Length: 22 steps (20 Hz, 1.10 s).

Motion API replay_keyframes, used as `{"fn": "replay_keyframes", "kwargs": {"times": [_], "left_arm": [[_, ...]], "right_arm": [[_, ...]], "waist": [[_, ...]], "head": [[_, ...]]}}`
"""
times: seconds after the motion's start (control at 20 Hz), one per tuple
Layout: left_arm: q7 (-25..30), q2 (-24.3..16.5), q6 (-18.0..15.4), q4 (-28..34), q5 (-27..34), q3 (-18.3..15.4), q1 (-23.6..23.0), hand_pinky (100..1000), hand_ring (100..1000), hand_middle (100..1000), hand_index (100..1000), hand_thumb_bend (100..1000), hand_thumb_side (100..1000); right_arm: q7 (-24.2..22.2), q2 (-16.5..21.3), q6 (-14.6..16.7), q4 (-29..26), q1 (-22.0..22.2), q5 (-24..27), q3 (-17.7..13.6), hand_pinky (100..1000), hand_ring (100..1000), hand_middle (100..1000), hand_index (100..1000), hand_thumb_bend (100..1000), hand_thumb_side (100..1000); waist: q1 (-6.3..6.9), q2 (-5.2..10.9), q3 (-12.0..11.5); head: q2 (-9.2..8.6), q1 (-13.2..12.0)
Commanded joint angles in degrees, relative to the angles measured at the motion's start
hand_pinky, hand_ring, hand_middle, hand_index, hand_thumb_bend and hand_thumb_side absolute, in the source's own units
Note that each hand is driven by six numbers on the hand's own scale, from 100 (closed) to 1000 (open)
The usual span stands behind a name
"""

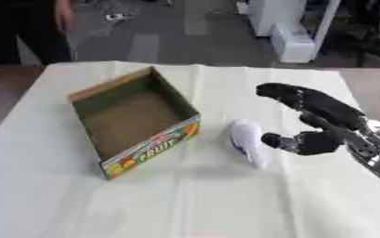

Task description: Pick up objects on the table and place them in the box.

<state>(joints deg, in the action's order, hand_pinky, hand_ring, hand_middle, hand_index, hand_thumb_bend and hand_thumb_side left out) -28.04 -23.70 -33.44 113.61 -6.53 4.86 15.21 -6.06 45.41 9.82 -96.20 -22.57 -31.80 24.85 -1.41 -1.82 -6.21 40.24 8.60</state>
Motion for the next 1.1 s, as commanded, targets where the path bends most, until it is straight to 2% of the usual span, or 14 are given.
{"fn": "replay_keyframes", "kwargs": {"times": [0.05, 0.35, 0.7, 0.9, 1.1], "left_arm": [[0.28, -1.25, -0.09, 0.98, 0.14, 0.07, 0.60, 681, 646, 781, 837, 234, 738], [0.46, -1.29, -0.13, 0.98, 0.12, 0.24, 0.49, 681, 646, 781, 837, 235, 739], [0.63, -1.29, -0.13, 0.98, 0.23, 0.36, 0.35, 680, 645, 780, 837, 235, 739], [0.70, -1.29, -0.09, 0.98, 0.22, 0.36, 0.07, 678, 644, 780, 837, 234, 740], [0.79, -1.19, -0.01, 0.98, 0.18, 0.43, -0.13, 677, 643, 780, 838, 233, 741]], "right_arm": [[-0.76, 2.03, 0.09, -1.17, -1.09, 0.31, 0.93, 926, 906, 985, 1000, 577, 1000], [-3.52, 2.75, -0.83, -2.95, -1.25, 2.70, 3.67, 933, 903, 981, 1000, 603, 1000], [-5.13, 1.30, -2.02, -3.84, -2.74, 4.27, 4.78, 939, 901, 974, 1000, 625, 1000], [-5.10, -2.05, -3.08, -1.82, -4.92, 2.76, 4.19, 936, 900, 970, 1000, 629, 1000], [-3.60, -6.46, -3.34, 4.03, -7.40, -1.98, 2.87, 932, 900, 966, 1000, 624, 1000]], "waist": [[0.03, 0.71, 0.01], [0.07, 0.70, 0.04], [0.09, 0.82, 0.08], [0.20, 0.94, 0.34], [0.34, 0.98, 0.52]], "head": [[-0.06, 0.83], [0.09, 1.25], [0.23, 1.61], [0.27, 1.81], [0.26, 2.22]]}}
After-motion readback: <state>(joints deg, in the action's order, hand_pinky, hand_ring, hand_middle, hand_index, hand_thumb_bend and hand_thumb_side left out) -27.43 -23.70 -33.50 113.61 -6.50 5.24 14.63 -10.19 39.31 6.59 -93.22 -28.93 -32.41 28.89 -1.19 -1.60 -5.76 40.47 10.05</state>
